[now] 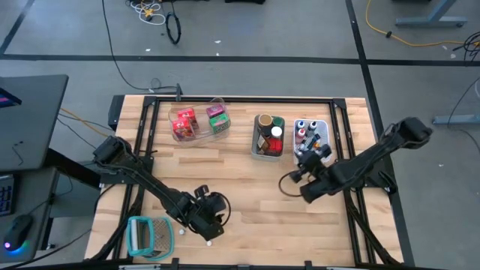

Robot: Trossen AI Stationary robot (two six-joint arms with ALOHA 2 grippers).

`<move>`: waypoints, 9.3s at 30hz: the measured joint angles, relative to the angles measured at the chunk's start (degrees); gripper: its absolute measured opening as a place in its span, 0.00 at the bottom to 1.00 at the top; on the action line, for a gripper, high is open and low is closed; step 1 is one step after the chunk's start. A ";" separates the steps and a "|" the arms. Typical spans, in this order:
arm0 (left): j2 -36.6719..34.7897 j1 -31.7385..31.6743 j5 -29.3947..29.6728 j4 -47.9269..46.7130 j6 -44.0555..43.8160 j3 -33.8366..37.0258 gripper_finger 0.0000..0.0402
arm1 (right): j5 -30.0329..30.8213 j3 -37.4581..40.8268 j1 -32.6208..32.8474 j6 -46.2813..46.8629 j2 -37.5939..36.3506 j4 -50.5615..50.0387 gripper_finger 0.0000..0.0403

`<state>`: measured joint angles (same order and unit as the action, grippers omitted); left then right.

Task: Pick & Place Kitchen Items
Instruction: Put the small green food coloring bottle into the white bin, then put the small yellow food coloring bottle into the white bin

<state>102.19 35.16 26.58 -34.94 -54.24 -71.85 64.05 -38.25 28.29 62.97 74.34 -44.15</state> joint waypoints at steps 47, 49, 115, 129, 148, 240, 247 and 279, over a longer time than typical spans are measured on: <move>0.00 0.77 -0.99 5.61 4.70 0.07 0.46 | -9.18 4.29 -10.44 -21.70 -5.83 30.48 0.27; 0.00 1.83 -2.66 7.89 8.20 0.08 0.46 | -13.16 4.27 -10.40 -26.91 -5.83 36.29 0.27; 7.69 12.70 -7.60 11.26 3.23 0.04 0.30 | -22.99 4.25 -10.40 -35.23 -5.85 46.24 0.27; 7.63 12.63 -6.88 7.82 2.80 0.04 0.24 | -22.99 4.25 -10.40 -35.29 -5.85 46.26 0.27; 7.63 7.51 5.78 9.05 2.10 0.04 0.17 | -23.78 4.25 -10.42 -36.49 -5.83 47.16 0.27; 7.58 -14.32 11.38 45.66 34.95 0.04 0.25 | -50.68 4.23 -10.51 -61.77 6.71 58.81 0.21; 7.58 -14.29 12.95 44.25 32.17 0.04 0.25 | -44.92 4.23 -10.51 -61.41 6.69 52.83 0.21; 7.58 -14.29 3.70 45.05 27.02 0.04 0.25 | -4.23 4.53 -10.70 -16.21 -12.10 0.11 0.21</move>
<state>109.78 20.86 30.28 10.11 -27.22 -71.81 59.82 -33.72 17.59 46.76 62.24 -44.05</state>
